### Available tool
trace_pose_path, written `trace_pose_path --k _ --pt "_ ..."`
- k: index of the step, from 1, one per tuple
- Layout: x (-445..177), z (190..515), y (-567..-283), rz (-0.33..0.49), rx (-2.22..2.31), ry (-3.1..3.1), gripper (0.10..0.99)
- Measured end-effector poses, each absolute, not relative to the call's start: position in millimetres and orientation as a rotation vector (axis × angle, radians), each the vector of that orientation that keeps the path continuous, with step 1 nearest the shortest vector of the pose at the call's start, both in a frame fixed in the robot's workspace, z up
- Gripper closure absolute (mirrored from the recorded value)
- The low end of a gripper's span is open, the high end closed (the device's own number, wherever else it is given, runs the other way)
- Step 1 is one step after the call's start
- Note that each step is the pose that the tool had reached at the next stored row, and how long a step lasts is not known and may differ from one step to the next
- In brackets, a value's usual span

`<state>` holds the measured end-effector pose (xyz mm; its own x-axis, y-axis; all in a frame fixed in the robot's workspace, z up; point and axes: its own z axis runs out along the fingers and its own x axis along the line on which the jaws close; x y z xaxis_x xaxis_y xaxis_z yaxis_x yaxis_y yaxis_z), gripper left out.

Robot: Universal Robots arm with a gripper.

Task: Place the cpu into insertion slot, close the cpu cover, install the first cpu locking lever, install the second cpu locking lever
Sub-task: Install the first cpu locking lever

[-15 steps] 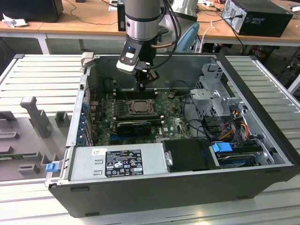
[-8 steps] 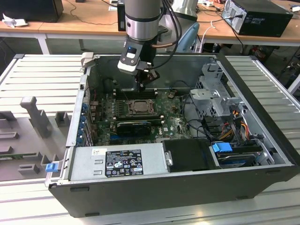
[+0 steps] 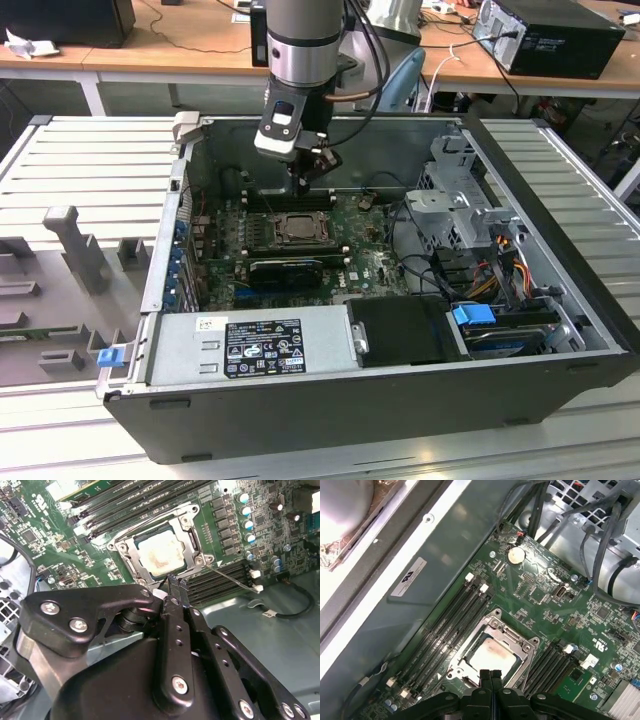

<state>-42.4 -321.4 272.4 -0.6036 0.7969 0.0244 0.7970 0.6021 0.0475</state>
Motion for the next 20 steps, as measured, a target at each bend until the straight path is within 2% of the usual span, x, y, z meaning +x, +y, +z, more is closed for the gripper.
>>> trace_pose_path --k 20 --pt "-42.3 272.8 -321.0 -0.079 -1.055 -2.952 0.980"
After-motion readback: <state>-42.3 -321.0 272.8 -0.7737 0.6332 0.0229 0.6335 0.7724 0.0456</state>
